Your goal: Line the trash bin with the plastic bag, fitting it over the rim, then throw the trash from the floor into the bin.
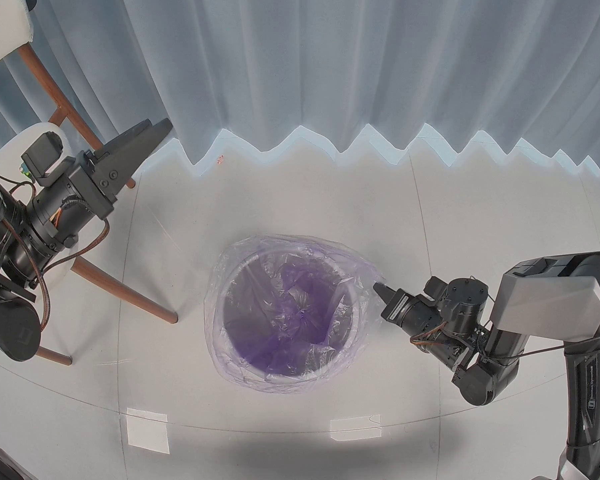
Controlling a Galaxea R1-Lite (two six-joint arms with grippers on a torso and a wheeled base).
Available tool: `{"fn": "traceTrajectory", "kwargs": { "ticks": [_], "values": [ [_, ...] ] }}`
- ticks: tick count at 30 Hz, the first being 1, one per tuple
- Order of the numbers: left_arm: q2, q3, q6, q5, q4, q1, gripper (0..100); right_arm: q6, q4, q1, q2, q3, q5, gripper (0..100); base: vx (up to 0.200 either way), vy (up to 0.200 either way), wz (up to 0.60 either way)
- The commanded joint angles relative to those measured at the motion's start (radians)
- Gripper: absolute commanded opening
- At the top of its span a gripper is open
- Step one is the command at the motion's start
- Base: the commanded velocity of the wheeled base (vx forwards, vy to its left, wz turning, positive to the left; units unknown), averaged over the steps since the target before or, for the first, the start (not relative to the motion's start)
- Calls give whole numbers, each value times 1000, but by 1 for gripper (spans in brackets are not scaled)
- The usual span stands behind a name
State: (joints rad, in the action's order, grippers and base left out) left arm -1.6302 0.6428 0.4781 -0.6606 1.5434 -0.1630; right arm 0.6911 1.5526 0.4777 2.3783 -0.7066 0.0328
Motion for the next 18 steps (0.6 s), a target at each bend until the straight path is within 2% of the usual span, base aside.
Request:
{"fn": "traceTrajectory", "kwargs": {
  "ticks": [1,7,18],
  "values": [
    [1,-35,-78,-1,1,-24,100,56,1,-44,30,-30,3,0,0,0,0],
    [1,-55,-98,1,1,-41,100,53,-43,-50,119,-51,4,0,0,0,0],
    [1,-66,-99,-1,0,-50,100,38,-43,-68,233,-131,1,0,0,0,0]
  ]
}}
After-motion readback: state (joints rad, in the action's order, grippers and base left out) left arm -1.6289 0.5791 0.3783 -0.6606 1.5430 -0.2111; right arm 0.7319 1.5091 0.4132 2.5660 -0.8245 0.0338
